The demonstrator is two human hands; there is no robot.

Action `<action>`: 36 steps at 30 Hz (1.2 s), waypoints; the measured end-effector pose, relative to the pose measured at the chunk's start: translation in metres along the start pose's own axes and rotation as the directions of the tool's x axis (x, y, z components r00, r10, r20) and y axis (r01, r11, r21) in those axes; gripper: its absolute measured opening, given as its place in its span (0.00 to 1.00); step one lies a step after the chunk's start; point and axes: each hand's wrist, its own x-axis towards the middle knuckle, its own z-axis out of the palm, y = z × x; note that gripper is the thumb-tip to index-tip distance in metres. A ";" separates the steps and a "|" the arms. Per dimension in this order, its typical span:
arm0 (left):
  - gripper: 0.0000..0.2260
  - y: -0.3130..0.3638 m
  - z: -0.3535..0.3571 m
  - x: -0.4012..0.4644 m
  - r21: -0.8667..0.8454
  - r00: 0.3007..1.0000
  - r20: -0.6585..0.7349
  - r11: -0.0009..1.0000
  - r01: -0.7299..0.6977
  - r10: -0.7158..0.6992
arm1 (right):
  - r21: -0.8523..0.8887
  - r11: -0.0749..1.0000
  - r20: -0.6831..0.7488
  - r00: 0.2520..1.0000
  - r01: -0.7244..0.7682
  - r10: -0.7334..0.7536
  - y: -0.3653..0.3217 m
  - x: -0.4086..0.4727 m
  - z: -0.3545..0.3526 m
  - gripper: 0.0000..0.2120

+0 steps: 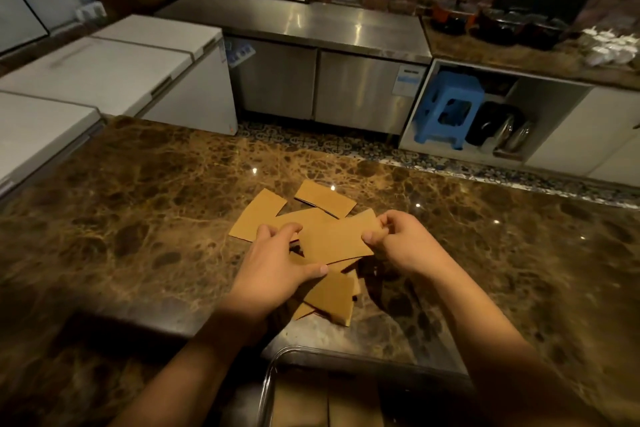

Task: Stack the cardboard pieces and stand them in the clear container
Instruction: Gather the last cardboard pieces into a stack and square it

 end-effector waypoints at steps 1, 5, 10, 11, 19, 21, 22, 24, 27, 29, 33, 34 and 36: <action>0.34 0.004 -0.004 0.001 -0.008 1.000 -0.013 1.000 -0.021 0.021 | 0.016 1.000 0.007 1.000 0.009 -0.009 0.001 -0.002 -0.006 0.05; 0.08 0.029 -0.028 0.004 -0.427 0.995 0.079 0.904 -0.026 0.066 | 0.244 0.966 0.106 0.987 0.089 -0.118 -0.010 -0.017 -0.028 0.04; 0.09 0.062 -0.053 0.001 -0.706 0.921 0.352 0.693 0.144 0.167 | 0.300 0.905 0.113 0.931 0.302 -0.348 -0.040 -0.035 -0.045 0.14; 0.09 0.067 -0.055 -0.001 -0.722 0.912 0.369 0.673 0.159 0.180 | 0.281 0.901 0.080 0.928 0.330 -0.364 -0.045 -0.037 -0.045 0.16; 0.20 0.088 -0.052 -0.019 -0.901 0.983 0.042 0.431 -0.039 0.177 | 0.510 0.823 -0.047 0.963 0.252 -0.266 -0.053 -0.052 -0.028 0.20; 0.18 0.091 -0.050 -0.024 -0.896 0.989 0.009 0.440 -0.058 0.149 | 0.525 0.817 -0.027 0.965 0.236 -0.261 -0.051 -0.054 -0.024 0.14; 0.15 0.093 -0.050 -0.026 -0.893 0.991 0.013 0.448 -0.050 0.135 | 0.556 0.800 -0.029 0.967 0.225 -0.252 -0.050 -0.054 -0.023 0.12; 0.09 0.094 -0.051 -0.027 -0.895 0.995 0.031 0.446 -0.013 0.091 | 0.636 0.748 -0.050 0.978 0.188 -0.203 -0.050 -0.055 -0.025 0.11; 0.06 0.091 -0.055 -0.027 -0.913 1.000 0.023 0.408 0.014 0.017 | 0.726 0.665 -0.110 0.984 0.177 -0.141 -0.049 -0.056 -0.031 0.09; 0.06 0.088 -0.057 -0.027 -0.933 0.999 0.038 0.358 0.035 0.001 | 0.759 0.607 -0.193 0.972 0.235 -0.135 -0.049 -0.056 -0.035 0.10; 0.04 0.085 -0.058 -0.027 -0.940 0.998 0.055 0.339 0.043 0.024 | 0.761 0.542 -0.265 0.934 0.356 -0.241 -0.049 -0.056 -0.042 0.17; 0.03 0.087 -0.058 -0.028 -0.942 0.998 0.056 0.332 0.042 0.030 | 0.773 0.529 -0.230 0.933 0.349 -0.278 -0.049 -0.055 -0.043 0.18; 0.06 0.090 -0.057 -0.029 -0.947 0.998 0.042 0.321 0.022 0.056 | 0.792 0.533 -0.121 0.933 0.296 -0.339 -0.048 -0.055 -0.043 0.21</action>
